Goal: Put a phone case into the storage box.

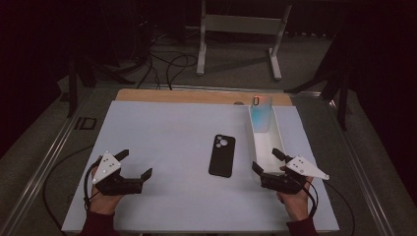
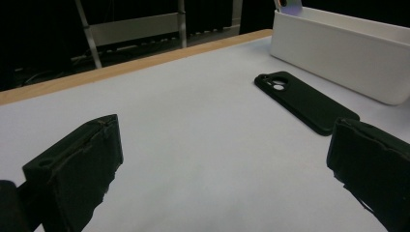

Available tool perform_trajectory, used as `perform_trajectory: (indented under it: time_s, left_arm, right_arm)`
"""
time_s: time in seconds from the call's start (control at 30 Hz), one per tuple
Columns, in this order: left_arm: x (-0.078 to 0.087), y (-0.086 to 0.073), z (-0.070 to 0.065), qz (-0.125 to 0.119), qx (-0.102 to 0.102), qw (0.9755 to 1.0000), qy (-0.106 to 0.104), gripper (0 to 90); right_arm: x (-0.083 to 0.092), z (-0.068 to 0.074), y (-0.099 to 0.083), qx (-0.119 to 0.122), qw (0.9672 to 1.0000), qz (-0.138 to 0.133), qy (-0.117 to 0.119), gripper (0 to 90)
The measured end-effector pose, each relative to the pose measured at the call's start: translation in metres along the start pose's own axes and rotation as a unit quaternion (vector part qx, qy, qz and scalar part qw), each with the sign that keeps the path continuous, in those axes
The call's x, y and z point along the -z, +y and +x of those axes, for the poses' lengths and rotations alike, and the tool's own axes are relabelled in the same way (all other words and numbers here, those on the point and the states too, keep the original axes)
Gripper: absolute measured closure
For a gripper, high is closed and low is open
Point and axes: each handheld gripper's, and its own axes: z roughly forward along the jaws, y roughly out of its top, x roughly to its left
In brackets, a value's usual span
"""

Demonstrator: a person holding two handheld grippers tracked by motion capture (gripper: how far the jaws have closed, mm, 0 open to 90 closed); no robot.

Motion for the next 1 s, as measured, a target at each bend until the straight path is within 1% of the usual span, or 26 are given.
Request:
perform_trajectory:
  time_s: [0.03,0.07,0.13,0.17,0.23,0.27,0.33,0.43,0.47,0.5,0.53,0.57,0.63,0.77,0.8,0.83,0.9,1.0]
  left_arm:
    - [0.0,0.002,-0.001,0.001,0.005,0.9999,-0.01,0.0]
    - [-0.001,0.003,-0.003,0.002,0.004,0.9998,-0.019,0.0]
    - [-0.005,0.008,-0.007,0.015,-0.001,0.9996,-0.022,0.0]
    - [-0.007,0.01,-0.008,0.016,0.0,0.9995,-0.028,0.0]
    - [-0.011,0.013,-0.013,0.015,0.0,0.9996,-0.025,1.8]
    - [-0.013,0.014,-0.014,0.017,-0.001,0.9994,-0.029,2.7]
    - [-0.019,0.016,-0.018,0.023,-0.006,0.9994,-0.026,3.1]
    - [-0.027,0.021,-0.023,0.031,-0.014,0.9992,-0.022,8.8]
    - [-0.027,0.021,-0.023,0.031,-0.014,0.9992,-0.022,11.3]
    - [-0.03,0.024,-0.025,0.03,-0.018,0.9992,-0.021,11.3]
    - [-0.033,0.027,-0.027,0.032,-0.021,0.9991,-0.018,15.2]
    - [-0.035,0.029,-0.027,0.031,-0.02,0.9992,-0.017,16.5]
    - [-0.039,0.033,-0.028,0.032,-0.017,0.9991,-0.022,21.6]
    - [-0.049,0.041,-0.033,0.039,-0.031,0.9983,-0.029,34.4]
    - [-0.052,0.043,-0.035,0.043,-0.032,0.9982,-0.025,38.7]
    - [-0.056,0.046,-0.036,0.046,-0.032,0.998,-0.029,43.3]
    - [-0.062,0.049,-0.038,0.045,-0.032,0.9976,-0.042,49.3]
    - [-0.074,0.054,-0.044,0.054,-0.04,0.9963,-0.053,59.6]
  right_arm:
    - [0.0,0.0,0.0,0.0,1.0,0.001,-0.002,10.1]
    - [0.0,-0.001,0.001,-0.004,1.0,0.003,-0.003,10.1]
    - [0.0,-0.001,0.002,-0.008,0.9999,0.004,-0.005,10.1]
    - [0.0,-0.001,0.002,-0.008,0.9999,0.003,-0.006,10.1]
    - [0.001,-0.001,0.003,-0.007,1.0,0.002,-0.007,10.1]
    - [0.002,-0.001,0.003,-0.007,1.0,0.001,-0.007,10.1]
    - [0.003,-0.001,0.004,-0.004,0.9999,0.0,-0.009,10.1]
    - [0.003,-0.002,0.004,0.0,0.9999,0.0,-0.012,10.1]
    - [0.003,-0.002,0.004,0.0,0.9999,0.0,-0.012,10.1]
    - [0.003,-0.002,0.005,-0.001,0.9999,0.0,-0.012,10.2]
    - [0.004,-0.002,0.005,-0.001,0.9999,-0.001,-0.013,10.1]
    - [0.004,-0.002,0.005,0.0,0.9999,0.0,-0.013,10.2]
    - [0.004,-0.001,0.005,0.001,0.9999,0.0,-0.012,10.1]
    - [0.005,-0.001,0.006,0.004,0.9999,-0.001,-0.013,10.1]
    - [0.005,-0.001,0.006,0.004,0.9999,-0.001,-0.013,10.1]
    - [0.005,-0.001,0.006,0.003,0.9999,-0.001,-0.013,10.1]
    - [0.005,-0.001,0.006,0.001,0.9999,-0.001,-0.012,10.1]
    - [0.005,-0.001,0.006,0.002,0.9999,-0.002,-0.011,10.1]
